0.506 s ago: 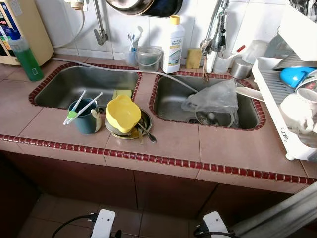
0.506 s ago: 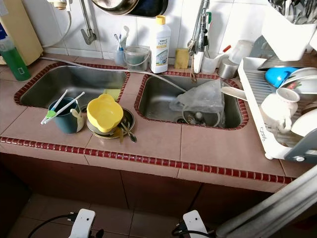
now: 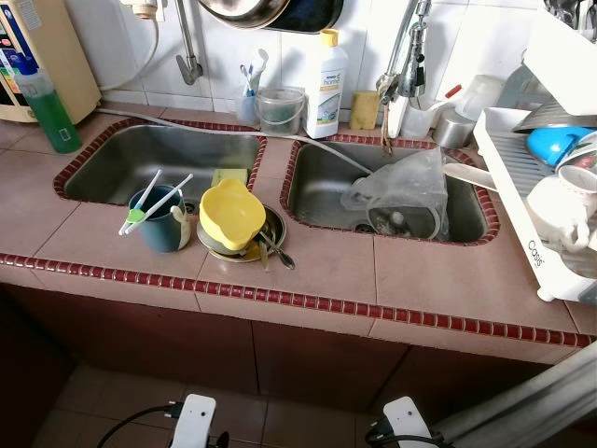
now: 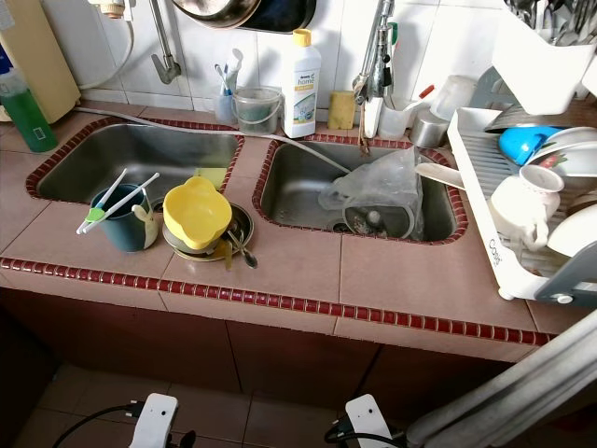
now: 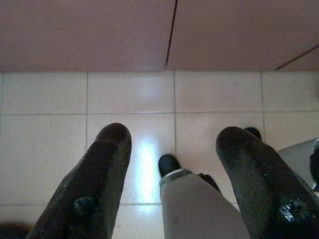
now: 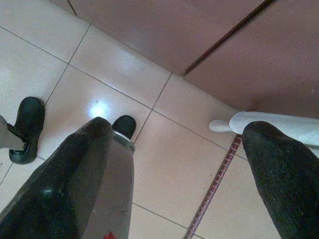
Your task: Kitchen organization
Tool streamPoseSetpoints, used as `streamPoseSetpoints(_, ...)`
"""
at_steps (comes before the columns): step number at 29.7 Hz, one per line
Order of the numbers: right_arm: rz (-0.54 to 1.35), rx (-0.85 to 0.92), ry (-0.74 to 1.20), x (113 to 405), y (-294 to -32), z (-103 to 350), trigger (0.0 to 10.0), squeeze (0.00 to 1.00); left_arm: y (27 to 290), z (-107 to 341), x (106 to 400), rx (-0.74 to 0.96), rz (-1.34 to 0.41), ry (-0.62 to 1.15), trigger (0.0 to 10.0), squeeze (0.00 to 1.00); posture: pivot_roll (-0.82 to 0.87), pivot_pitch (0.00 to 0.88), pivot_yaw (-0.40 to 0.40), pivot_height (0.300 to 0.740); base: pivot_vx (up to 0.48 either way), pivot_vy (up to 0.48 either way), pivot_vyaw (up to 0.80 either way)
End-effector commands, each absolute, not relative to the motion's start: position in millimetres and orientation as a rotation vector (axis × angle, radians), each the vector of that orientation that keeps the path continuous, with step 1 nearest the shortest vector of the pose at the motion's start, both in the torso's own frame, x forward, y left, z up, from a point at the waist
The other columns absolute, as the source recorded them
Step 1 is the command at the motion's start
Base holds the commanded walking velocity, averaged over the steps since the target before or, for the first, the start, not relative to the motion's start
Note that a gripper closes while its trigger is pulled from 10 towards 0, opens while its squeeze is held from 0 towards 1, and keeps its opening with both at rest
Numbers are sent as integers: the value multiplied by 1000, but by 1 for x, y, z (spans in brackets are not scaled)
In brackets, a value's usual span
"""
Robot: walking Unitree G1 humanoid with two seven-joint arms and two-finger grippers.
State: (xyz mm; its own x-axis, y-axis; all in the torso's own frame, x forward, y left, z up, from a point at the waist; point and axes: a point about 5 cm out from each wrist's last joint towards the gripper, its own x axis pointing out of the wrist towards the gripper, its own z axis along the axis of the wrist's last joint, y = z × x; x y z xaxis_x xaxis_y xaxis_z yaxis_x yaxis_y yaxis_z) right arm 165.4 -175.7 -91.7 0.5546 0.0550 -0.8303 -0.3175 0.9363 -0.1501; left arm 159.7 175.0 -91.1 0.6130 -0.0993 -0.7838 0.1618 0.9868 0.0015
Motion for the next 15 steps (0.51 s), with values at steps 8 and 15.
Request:
streamPoseSetpoints(8,195,-307,975,159,-195,-91,10000,0,194,-92,151,49,-91,899,10000,0,8,0,-30,740,0,0,0)
streamPoseSetpoints(15,200,-300,977,157,-193,-93,10000,0,188,-94,146,11,-102,909,10000,0,5,0,-27,740,0,0,0)
